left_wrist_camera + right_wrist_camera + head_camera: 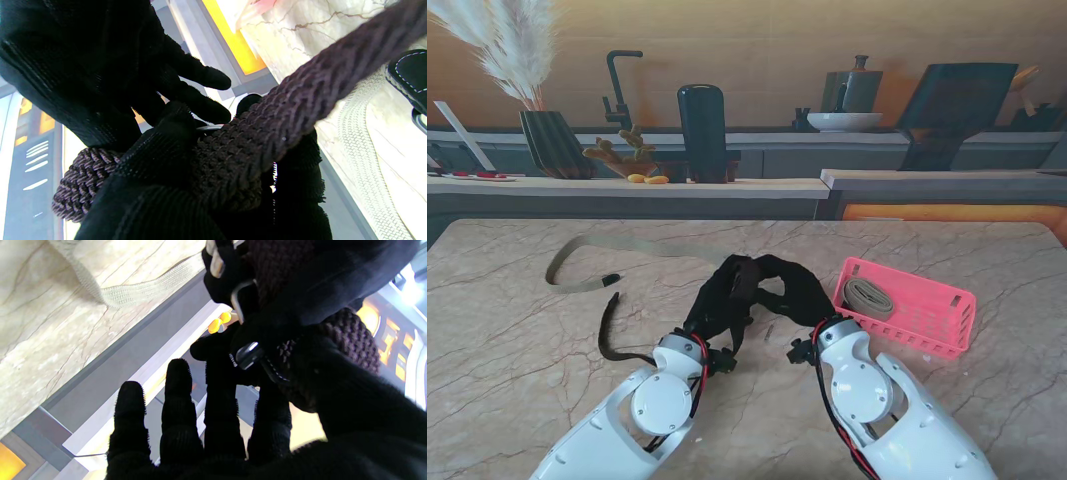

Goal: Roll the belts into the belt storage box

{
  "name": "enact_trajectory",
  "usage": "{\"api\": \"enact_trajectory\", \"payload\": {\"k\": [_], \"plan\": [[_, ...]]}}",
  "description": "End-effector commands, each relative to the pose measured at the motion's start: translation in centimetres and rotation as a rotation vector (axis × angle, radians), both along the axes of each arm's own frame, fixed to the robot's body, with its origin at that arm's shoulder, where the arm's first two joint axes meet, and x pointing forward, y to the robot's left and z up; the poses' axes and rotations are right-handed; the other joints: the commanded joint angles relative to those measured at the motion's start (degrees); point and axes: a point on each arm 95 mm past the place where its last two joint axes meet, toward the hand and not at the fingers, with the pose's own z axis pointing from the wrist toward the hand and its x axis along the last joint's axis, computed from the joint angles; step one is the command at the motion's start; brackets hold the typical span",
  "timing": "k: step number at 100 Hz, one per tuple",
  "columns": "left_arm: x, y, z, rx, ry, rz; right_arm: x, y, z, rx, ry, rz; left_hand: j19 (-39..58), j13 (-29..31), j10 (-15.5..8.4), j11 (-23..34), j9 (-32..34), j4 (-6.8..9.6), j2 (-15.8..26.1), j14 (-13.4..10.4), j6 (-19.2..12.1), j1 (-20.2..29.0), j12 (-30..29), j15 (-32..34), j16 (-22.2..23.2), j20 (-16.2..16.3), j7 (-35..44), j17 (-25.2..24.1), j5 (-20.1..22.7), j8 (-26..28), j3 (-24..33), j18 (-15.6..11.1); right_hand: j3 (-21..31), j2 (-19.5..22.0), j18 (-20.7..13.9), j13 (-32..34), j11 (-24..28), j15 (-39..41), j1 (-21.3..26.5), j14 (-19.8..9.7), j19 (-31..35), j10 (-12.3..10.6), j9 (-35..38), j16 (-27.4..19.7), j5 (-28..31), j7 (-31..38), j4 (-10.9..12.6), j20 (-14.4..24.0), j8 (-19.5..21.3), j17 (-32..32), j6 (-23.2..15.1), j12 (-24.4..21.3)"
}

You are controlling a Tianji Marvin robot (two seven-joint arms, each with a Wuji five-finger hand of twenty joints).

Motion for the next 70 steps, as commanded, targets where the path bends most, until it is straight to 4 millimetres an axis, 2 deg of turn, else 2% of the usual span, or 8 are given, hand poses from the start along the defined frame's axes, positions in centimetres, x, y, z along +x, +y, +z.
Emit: {"api": "enact_trajectory", "payload": {"k": [1, 20, 35, 43, 53, 58, 62, 70], "plan": [[-0.4, -0.1, 0.0, -0.015, -0.003, -0.001, 0.3, -1.8, -0.2, -0.059, -0.002, -0.019, 2.7, 5.6, -1.7, 21.0, 7.6, 0.52, 6.6, -10.9, -1.0, 7.4, 6.7, 10.7, 4.7, 1.9, 4.0, 1.0, 2.1, -1.2, 0.7, -1.6, 0.1, -7.6, 0.3, -1.0, -9.8, -1.3, -1.5, 0.0, 0.9, 9.8, -10.3, -0.5, -7.6, -6.0, 1.7, 1.0, -0.3, 0.4, 14.1, -3.6], [-0.5, -0.1, -0.2, -0.027, 0.012, -0.010, 0.1, -2.6, 0.2, -0.179, -0.019, 0.065, 6.3, 9.2, -1.6, 27.6, 9.9, 1.61, 6.3, -11.0, -1.2, 2.3, 6.8, 14.8, 5.4, 3.7, 4.8, 3.2, 5.2, -1.5, -2.6, -1.0, -4.1, -8.0, 0.4, -0.3, -10.6, -3.6, -0.6, 0.4, -1.1, 9.6, -11.0, -0.3, -11.3, -13.0, 2.5, 2.0, -1.9, 0.9, 15.4, -3.9], [-0.6, -0.1, -0.3, -0.031, 0.020, -0.016, -0.1, -3.0, 0.5, -0.241, -0.069, 0.081, 11.8, 13.3, -2.6, 34.6, 12.3, 1.63, 6.8, -11.6, 0.2, 0.6, 5.2, 19.8, 3.9, 3.1, 3.4, 6.4, 6.6, -3.3, -3.1, -1.0, -1.7, -7.4, 0.4, 1.8, -10.7, -3.6, -0.5, 0.2, -1.6, 9.3, -9.3, 0.4, -10.8, -15.1, 3.3, 3.1, -2.3, 2.7, 15.8, -3.7], [-0.5, 0.0, -0.3, -0.021, 0.015, -0.013, -0.1, -3.0, 0.6, -0.225, -0.095, 0.059, 13.7, 14.4, -3.3, 36.6, 13.0, 2.25, 5.4, -12.4, 0.5, -1.2, 4.2, 21.3, 2.2, 1.1, 2.7, 7.6, 6.9, -4.6, -0.9, -1.5, -1.5, -3.0, 0.0, 4.0, -9.2, -1.8, 2.1, -0.6, -0.9, 8.7, -6.6, 1.7, -9.0, -14.3, 2.7, 3.9, -1.7, 4.1, 15.0, -2.8], [-0.5, 0.0, -0.3, -0.018, 0.013, -0.017, 0.1, -2.9, 0.8, -0.179, -0.131, 0.028, 15.2, 15.6, -3.5, 36.9, 14.6, 1.74, 1.1, -12.2, 0.4, -7.6, 5.6, 22.2, 1.6, 0.0, 2.7, 8.5, 7.5, -5.4, 10.1, -1.2, -4.2, 5.4, 0.2, 8.3, -7.5, 1.5, 6.9, -1.5, 0.5, 6.3, 1.8, 3.6, -2.6, -10.6, 2.6, 4.8, -0.8, 5.8, 11.0, -2.1], [-0.5, 0.0, -0.4, -0.018, 0.017, -0.025, 0.1, -2.8, 0.8, -0.160, -0.140, 0.023, 15.7, 16.0, -3.5, 36.9, 15.2, 1.51, -0.4, -11.9, 0.4, -9.8, 6.0, 22.5, 1.4, -0.2, 2.7, 8.8, 8.1, -5.4, 14.5, -0.7, -7.7, 6.8, 0.2, 10.1, -7.6, 3.5, 9.7, -2.0, 1.6, 5.1, 6.6, 5.1, -0.8, -2.9, -1.2, 4.7, -7.8, 6.2, 7.5, -1.6], [-0.5, -0.1, -0.4, -0.015, 0.021, -0.036, 0.2, -2.7, 0.9, -0.148, -0.145, 0.021, 15.9, 16.2, -3.3, 36.8, 15.6, 1.43, -1.2, -11.7, 0.3, -10.4, 6.1, 22.7, 1.4, -0.2, 2.9, 9.0, 8.7, -5.3, 15.8, -0.5, -10.6, 7.3, 0.2, 11.4, -6.7, 5.4, 11.7, -2.3, 2.3, 4.3, 10.7, 6.2, 0.5, 3.8, -1.9, 4.7, -11.6, 6.6, 5.1, -0.9], [-0.6, -0.1, -0.5, -0.005, 0.019, -0.054, 0.4, -2.5, 0.9, -0.135, -0.155, 0.017, 16.4, 16.5, -2.9, 36.6, 16.1, 1.29, -1.8, -11.6, 0.1, -11.5, 6.1, 23.0, 1.3, -0.3, 2.9, 9.4, 9.4, -5.2, 17.8, -0.4, -11.6, 7.1, 0.3, 13.1, -5.1, 8.8, 12.4, -2.6, 3.2, 3.6, 15.9, 8.1, 4.6, 8.2, -2.3, 5.0, -13.1, 7.1, 3.0, -0.2]]}}
